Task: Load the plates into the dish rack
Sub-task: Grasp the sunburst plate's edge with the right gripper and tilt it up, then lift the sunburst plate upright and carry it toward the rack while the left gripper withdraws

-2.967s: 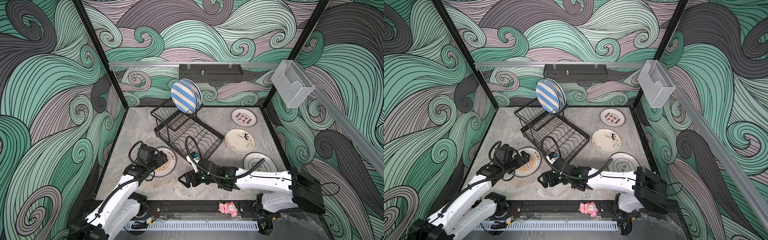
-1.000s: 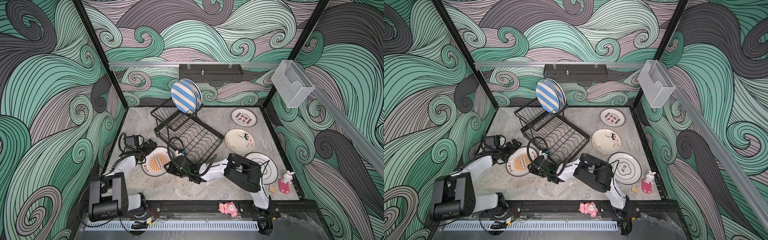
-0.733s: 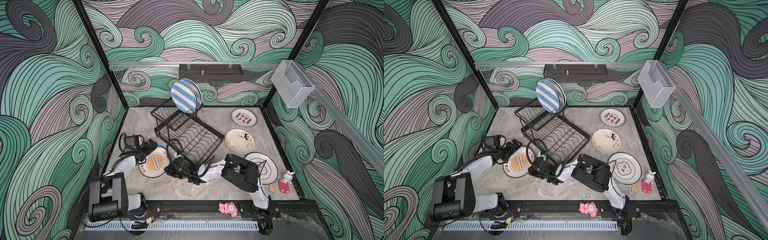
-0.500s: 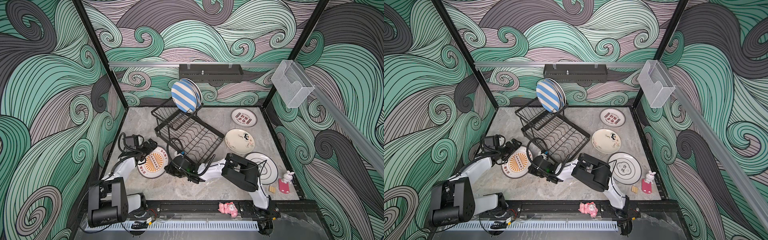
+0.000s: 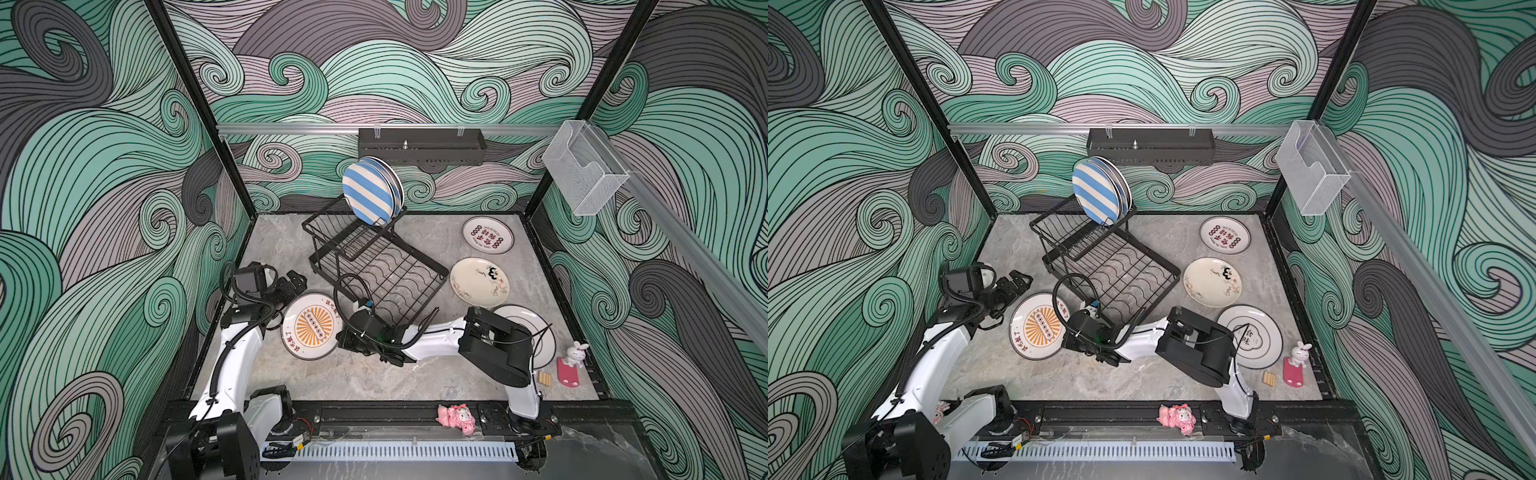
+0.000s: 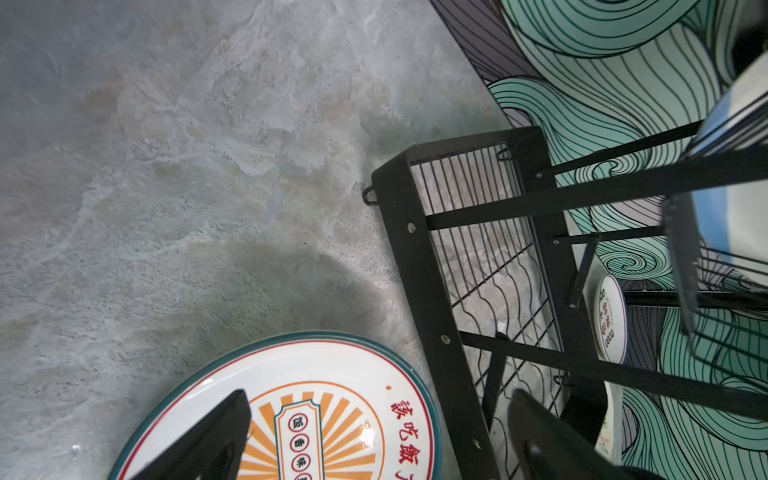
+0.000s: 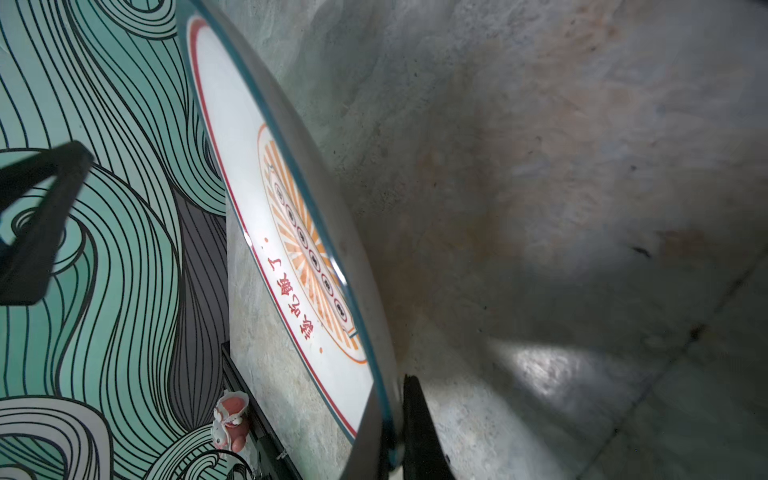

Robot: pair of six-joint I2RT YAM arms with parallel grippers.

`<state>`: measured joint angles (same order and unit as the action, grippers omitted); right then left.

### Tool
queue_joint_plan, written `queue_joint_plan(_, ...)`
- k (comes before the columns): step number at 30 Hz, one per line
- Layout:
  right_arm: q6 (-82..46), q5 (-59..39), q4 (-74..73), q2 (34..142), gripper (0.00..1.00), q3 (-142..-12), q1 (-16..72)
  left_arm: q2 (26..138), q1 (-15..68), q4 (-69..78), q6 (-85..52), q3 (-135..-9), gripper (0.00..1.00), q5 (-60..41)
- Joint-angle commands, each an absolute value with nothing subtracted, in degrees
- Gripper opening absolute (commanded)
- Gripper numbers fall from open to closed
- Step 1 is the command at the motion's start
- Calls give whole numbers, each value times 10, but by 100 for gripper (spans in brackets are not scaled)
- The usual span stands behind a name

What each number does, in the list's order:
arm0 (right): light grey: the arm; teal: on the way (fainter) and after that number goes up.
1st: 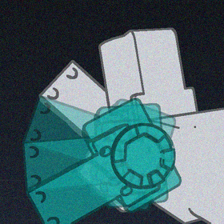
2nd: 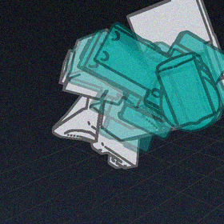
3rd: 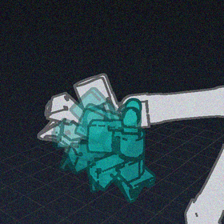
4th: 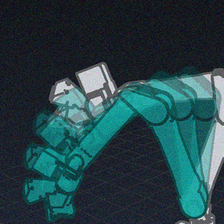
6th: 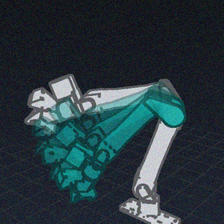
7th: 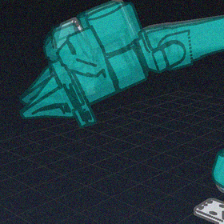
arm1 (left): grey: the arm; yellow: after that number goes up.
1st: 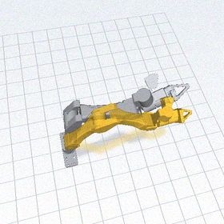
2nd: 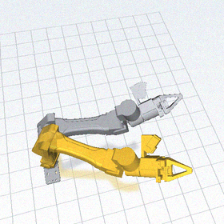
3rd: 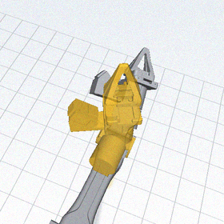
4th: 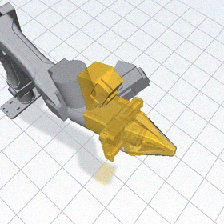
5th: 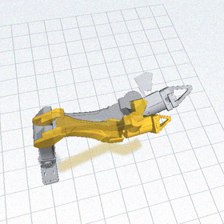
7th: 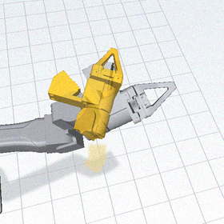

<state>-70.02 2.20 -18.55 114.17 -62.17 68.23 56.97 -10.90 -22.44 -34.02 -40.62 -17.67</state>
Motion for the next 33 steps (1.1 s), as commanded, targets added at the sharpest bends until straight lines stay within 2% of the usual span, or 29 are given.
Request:
queue_joint_plan(1,-665,38,-179,1101,0,-603,686,546,-117,-273,-326,-429,98,-190)
queue_joint_plan(3,-641,48,-168,1078,0,-592,690,536,-118,-267,-308,-437,99,-215)
queue_joint_plan(11,-517,95,-100,943,0,-538,699,560,-124,-397,-187,-578,99,-223)
queue_joint_plan(20,-408,220,50,742,0,-493,694,586,-127,-335,-178,-576,99,-306)
queue_joint_plan(33,-268,195,278,587,0,-558,554,605,-125,-302,-166,-560,98,-387)
